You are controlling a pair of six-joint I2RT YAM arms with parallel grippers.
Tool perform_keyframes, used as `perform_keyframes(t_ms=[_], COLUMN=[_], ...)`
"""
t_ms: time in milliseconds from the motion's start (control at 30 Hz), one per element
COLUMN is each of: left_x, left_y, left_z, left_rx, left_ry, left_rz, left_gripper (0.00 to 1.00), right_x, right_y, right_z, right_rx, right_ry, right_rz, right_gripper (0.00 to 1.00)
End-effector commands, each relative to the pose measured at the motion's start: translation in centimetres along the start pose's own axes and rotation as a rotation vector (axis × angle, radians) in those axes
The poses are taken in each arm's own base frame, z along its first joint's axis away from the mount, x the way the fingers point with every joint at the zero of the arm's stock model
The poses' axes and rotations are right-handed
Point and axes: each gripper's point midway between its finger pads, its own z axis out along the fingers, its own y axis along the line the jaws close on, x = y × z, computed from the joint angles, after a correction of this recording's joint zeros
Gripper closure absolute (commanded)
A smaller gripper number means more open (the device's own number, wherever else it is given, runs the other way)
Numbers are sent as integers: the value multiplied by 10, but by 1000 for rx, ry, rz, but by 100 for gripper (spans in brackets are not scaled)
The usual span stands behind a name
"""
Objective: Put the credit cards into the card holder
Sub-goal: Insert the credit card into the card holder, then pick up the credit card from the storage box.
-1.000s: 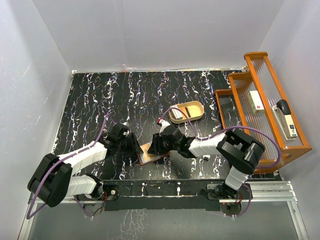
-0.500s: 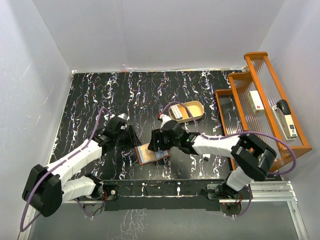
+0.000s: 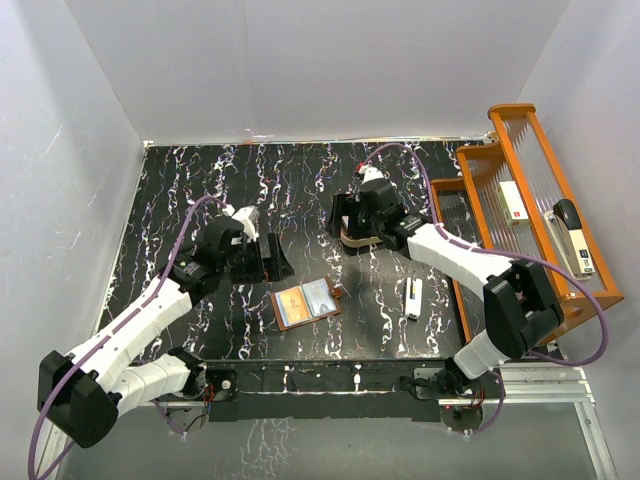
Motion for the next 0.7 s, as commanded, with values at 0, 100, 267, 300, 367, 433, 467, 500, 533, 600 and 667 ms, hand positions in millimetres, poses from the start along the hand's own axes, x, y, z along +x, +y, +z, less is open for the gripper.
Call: perform_keyframes(t_ms=[0, 100, 267, 300, 367, 433, 467, 500, 533, 600, 667], left_x=[12, 19, 16, 14, 14, 15, 15, 14, 14, 14, 15], left_y=[-3, 2, 7, 9, 11, 12, 11, 11, 11, 13, 11], left_z=[-8, -8, -12, -12, -13, -13, -13, -13, -14, -14, -15], left_rx=[37, 37, 17, 7, -5, -7, -5, -6, -8, -13, -3], left_ry=[60, 67, 36, 32, 32, 36, 35, 33, 31, 31, 30], left_rz=[85, 106, 137, 142, 145, 144, 144, 147, 150, 152, 153], left_gripper=[1, 1, 1, 1, 1, 1, 1, 1, 1, 1, 1], right_x=[-21, -26, -43, -48, -51, -48, -47, -45, -45, -46, -47], right_y=[-11, -24, -23, -24, -24, -25, -25, -28, -32, -39, -46], right_z=[7, 18, 31, 34, 39, 49, 52, 55, 59, 62, 63], right_rx=[11, 5, -77, -91, -109, -118, -119, -110, -92, -58, -34], right_ry=[1, 31, 26, 18, 22, 49, 61, 71, 76, 73, 66], right_rz=[-16, 11, 35, 45, 55, 60, 55, 47, 41, 26, 17], right_gripper=[19, 18, 16, 15, 14, 13, 12, 11, 11, 10, 10])
